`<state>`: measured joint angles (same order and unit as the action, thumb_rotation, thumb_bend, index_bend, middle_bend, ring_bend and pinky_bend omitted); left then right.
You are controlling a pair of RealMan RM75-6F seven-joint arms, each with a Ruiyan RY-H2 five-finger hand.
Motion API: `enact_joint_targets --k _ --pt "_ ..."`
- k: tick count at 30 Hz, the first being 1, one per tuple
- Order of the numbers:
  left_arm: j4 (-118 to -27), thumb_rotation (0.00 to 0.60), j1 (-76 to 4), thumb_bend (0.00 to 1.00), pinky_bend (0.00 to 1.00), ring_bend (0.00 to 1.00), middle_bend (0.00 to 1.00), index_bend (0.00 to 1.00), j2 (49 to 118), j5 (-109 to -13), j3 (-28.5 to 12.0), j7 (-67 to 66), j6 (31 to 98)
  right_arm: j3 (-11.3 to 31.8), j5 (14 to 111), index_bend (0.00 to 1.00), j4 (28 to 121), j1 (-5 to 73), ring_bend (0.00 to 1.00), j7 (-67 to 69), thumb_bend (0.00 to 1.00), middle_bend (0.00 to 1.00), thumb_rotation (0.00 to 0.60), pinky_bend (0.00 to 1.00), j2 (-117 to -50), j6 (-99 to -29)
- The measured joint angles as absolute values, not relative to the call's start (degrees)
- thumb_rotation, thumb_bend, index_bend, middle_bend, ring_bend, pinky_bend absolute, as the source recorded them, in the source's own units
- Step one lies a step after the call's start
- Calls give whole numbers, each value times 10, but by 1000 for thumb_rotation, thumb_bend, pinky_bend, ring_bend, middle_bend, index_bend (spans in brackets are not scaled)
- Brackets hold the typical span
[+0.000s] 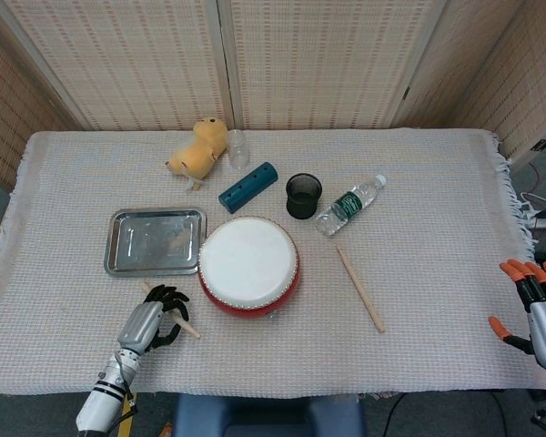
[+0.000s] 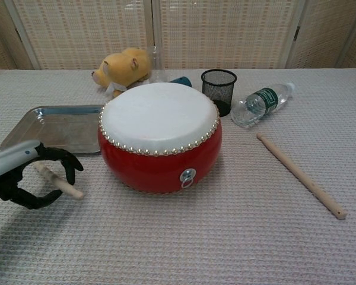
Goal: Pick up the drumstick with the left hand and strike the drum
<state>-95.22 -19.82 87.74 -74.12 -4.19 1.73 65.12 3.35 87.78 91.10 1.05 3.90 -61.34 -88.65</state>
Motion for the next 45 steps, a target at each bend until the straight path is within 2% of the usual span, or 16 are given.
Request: enact_joint_targets --k 5,13,21,28,36,45 --pt "-987 600 -185 413 47 159 314 574 828 -744 -57 175 648 33 879 147 913 13 0 38 226 123 600 20 -613 -882" --pt "-1005 600 -174 413 76 174 331 579 746 -776 -71 519 606 32 880 147 918 14 0 34 226 123 600 20 -612 -880" --pt "-957 600 -179 413 77 181 342 580 699 -862 -57 857 580 31 881 147 926 14 0 26 226 123 600 20 -610 -880" --pt "-892 600 -198 414 82 190 350 582 685 -929 -29 1091 590 30 881 147 931 14 0 20 226 123 600 20 -609 -880" --pt "-797 600 -235 413 90 207 352 582 699 -968 14 1237 594 37 878 147 933 13 0 11 227 123 600 20 -609 -889" --pt "-747 600 -256 413 178 272 390 581 733 -939 36 1266 583 40 873 147 938 14 0 5 226 123 600 20 -609 -888"
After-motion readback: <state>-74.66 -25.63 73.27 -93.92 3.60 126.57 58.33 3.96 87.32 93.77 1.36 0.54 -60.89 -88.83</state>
